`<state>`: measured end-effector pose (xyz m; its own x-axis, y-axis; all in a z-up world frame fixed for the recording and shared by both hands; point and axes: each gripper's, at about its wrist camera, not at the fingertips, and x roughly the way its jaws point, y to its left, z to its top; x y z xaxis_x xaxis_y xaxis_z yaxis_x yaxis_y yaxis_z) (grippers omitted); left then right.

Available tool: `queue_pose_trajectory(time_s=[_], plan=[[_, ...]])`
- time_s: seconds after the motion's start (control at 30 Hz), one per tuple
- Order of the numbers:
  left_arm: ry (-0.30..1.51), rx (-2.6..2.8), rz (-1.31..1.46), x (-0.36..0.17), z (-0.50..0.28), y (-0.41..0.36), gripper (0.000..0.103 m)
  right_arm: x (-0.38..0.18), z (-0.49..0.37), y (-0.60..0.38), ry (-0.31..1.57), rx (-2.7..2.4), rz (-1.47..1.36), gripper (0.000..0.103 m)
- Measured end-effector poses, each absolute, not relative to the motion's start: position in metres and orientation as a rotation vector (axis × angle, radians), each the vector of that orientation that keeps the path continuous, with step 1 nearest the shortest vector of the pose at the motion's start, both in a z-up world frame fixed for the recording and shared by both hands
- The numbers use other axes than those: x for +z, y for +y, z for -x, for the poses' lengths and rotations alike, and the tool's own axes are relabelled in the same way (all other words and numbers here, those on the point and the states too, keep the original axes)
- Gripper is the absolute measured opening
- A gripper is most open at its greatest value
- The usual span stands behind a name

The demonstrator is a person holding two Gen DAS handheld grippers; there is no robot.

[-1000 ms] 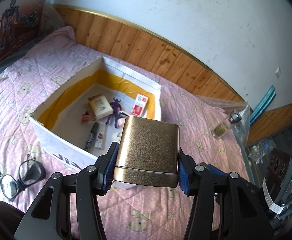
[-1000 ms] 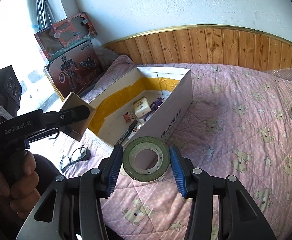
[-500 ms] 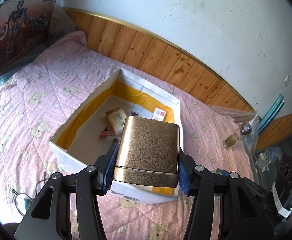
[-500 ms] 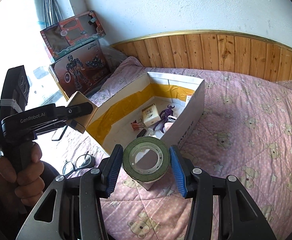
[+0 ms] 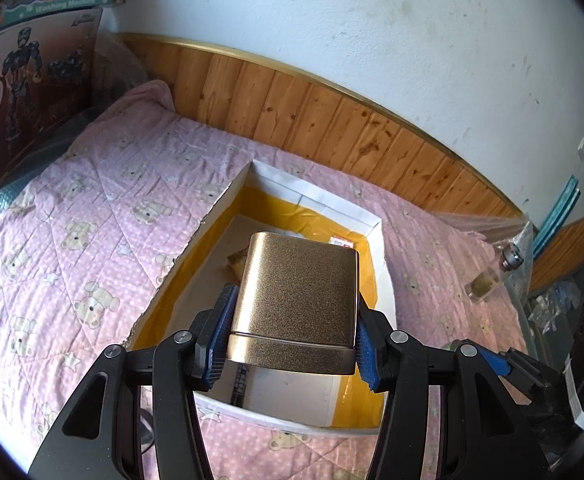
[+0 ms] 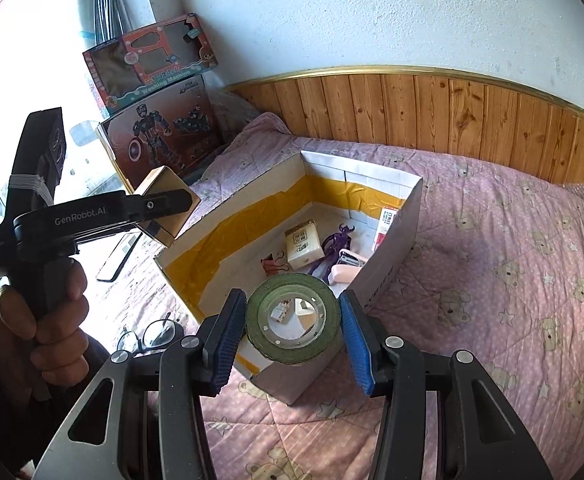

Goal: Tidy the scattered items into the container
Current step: 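Lower the tin into the box and open the left tool while the right tool lowers the tape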

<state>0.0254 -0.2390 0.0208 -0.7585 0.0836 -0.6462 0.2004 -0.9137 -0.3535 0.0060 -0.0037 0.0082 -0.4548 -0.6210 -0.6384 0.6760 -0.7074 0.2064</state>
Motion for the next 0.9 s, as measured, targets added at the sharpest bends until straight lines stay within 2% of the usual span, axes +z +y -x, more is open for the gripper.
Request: queue_pose_trajectory(time_s=[0.33,0.9], plan=[[0.659,-2.779,-1.174,-0.001,-0.010,-0.247,0.054,0.007,0.013,-0.022,0.161,-2.168,-0.913,0.049],[0.550,-2.707,-1.337,-0.026,0.013,-0.248,0.055,-0.004,0.047,-0.051,0.316,-2.126,-0.929,0.049]])
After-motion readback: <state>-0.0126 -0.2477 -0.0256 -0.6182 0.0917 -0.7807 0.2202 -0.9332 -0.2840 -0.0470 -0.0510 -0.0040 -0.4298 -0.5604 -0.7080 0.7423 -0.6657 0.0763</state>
